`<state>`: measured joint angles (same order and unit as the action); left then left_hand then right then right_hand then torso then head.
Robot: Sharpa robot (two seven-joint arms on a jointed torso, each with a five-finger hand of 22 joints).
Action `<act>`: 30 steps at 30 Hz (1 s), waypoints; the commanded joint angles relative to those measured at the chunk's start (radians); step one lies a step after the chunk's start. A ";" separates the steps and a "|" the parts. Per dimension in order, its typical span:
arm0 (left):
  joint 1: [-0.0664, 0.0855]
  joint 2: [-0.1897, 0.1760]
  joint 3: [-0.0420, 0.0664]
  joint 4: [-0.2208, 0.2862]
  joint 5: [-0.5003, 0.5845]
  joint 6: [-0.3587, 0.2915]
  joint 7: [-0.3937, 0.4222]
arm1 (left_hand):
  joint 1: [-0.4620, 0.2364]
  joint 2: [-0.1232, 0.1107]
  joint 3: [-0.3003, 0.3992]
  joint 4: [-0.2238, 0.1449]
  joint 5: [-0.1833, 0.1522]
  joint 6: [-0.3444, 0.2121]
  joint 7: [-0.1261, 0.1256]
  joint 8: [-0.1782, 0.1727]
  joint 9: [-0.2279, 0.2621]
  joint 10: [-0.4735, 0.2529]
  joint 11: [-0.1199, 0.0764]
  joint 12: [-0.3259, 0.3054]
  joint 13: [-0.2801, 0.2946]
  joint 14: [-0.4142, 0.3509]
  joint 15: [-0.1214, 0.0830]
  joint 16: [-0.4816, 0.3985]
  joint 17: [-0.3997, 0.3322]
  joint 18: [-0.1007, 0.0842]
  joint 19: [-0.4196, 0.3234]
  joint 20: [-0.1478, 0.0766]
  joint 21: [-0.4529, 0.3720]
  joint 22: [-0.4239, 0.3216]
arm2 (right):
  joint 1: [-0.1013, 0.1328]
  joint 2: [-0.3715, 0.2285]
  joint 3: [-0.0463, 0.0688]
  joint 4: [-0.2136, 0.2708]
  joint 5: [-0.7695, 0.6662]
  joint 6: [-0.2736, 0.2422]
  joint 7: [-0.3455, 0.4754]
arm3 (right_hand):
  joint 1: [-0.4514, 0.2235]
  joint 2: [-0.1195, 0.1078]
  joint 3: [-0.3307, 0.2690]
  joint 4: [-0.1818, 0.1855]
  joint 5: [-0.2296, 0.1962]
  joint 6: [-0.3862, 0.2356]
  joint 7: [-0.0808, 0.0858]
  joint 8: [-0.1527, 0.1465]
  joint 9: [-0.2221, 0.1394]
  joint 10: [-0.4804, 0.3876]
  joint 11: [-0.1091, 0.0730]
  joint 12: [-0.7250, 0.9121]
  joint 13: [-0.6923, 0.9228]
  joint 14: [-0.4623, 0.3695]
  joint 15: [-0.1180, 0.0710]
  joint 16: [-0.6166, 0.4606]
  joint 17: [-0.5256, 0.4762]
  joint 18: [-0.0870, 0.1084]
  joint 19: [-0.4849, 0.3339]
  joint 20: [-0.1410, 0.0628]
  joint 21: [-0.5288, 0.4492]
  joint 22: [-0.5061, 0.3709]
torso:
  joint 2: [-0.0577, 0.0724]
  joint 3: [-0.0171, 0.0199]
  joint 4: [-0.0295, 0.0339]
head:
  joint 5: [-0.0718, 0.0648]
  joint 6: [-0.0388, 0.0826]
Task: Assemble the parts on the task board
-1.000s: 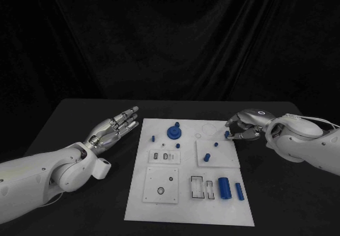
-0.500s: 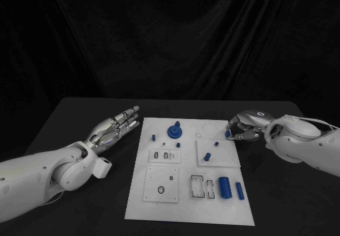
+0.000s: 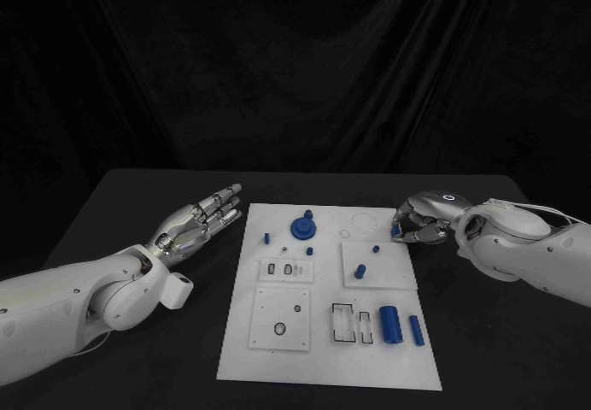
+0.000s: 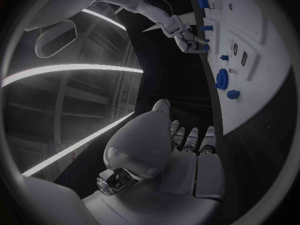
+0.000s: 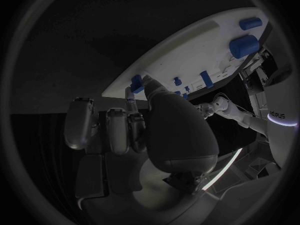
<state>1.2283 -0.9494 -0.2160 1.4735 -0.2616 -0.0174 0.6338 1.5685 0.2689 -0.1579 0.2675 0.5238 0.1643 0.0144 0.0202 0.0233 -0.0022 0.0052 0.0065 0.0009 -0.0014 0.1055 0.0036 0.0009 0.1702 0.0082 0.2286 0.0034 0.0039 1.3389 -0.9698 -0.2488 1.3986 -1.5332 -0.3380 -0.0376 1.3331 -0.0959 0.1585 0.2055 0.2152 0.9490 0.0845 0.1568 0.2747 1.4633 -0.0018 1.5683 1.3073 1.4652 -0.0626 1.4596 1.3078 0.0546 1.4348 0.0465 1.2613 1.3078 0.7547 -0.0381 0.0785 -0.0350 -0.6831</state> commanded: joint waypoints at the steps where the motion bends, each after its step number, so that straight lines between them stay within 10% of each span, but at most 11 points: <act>1: -0.001 0.002 0.001 0.001 0.000 0.014 0.008 | 0.011 0.003 0.006 -0.002 0.004 -0.004 0.005 0.004 0.001 0.002 0.008 -0.006 -0.001 0.001 0.008 -0.004 -0.001 0.010 -0.001 0.009 0.003 0.001 | -0.004 0.002 0.000 -0.004 -0.004 -0.009 -0.007 | 0.014 0.003 0.000 -0.004 0.011 0.007 -0.002 0.006 0.004 0.107 -0.007 0.003 0.263 0.070 -0.006 -0.006 0.157 0.016 -0.007 -0.002 -0.004 0.130 | 0.000 -0.0007 -0.0003 | 0.002 0.000; 12: -0.002 0.000 0.001 0.001 0.000 0.018 0.005 | 0.011 0.003 0.006 -0.002 0.004 -0.004 0.005 0.004 0.001 0.002 0.008 -0.006 -0.001 0.001 0.008 -0.004 -0.001 0.010 -0.001 0.009 0.003 0.001 | -0.005 0.000 0.000 0.011 0.023 -0.097 0.044 | 0.038 0.022 0.026 -0.030 0.223 0.056 -0.026 0.107 0.092 0.107 -0.028 0.003 0.263 0.076 -0.023 0.004 0.167 0.013 0.005 -0.019 0.005 0.143 | 0.000 -0.0008 0.0003 | 0.005 0.000; 21: -0.002 -0.002 0.001 0.000 0.000 0.018 0.002 | 0.011 0.003 0.008 -0.002 0.004 -0.005 0.005 0.004 0.001 0.002 0.009 -0.006 -0.001 0.001 0.009 -0.004 -0.001 0.010 0.000 0.010 0.003 0.001 | 0.021 -0.004 0.001 0.118 0.066 -0.188 0.059 | 0.037 0.015 0.032 -0.031 0.256 0.063 -0.026 0.126 0.111 0.107 -0.020 0.003 0.263 0.079 -0.020 0.011 0.174 0.010 0.013 -0.019 0.017 0.150 | -0.001 -0.0007 -0.0017 | 0.011 -0.002; 30: -0.003 0.006 0.001 -0.004 0.000 0.021 0.000 | 0.011 0.003 0.008 -0.002 0.004 -0.005 0.005 0.004 0.001 0.002 0.009 -0.006 -0.001 0.001 0.009 -0.004 -0.001 0.010 0.000 0.010 0.003 0.001 | 0.049 0.099 0.001 0.184 0.075 -0.115 0.057 | 0.038 0.013 0.034 -0.033 0.255 0.062 -0.025 0.130 0.115 0.107 -0.016 0.003 0.263 0.080 -0.018 0.011 0.174 0.010 0.014 -0.017 0.016 0.150 | 0.000 -0.0016 -0.0017 | 0.015 -0.009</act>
<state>1.2266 -0.9464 -0.2161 1.4688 -0.2617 -0.0100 0.6247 1.5724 0.2728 -0.1552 0.2648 0.5238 0.1643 0.0144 0.0202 0.0233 0.0014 0.0087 0.0065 0.0014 0.0023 0.1092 0.0037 0.0016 0.1702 0.0081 0.2286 0.0033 0.0038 1.3879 -0.8789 -0.2471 1.5778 -1.4724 -0.4732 0.0130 1.3624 -0.0832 0.1850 0.1732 0.4687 0.9952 0.0695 0.2743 0.3419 1.4652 -0.0251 1.5682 1.3073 1.4652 -0.0769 1.4686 1.3075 0.0545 1.4439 0.0304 1.2747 1.3075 0.7539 -0.0391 0.0760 -0.0212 -0.6907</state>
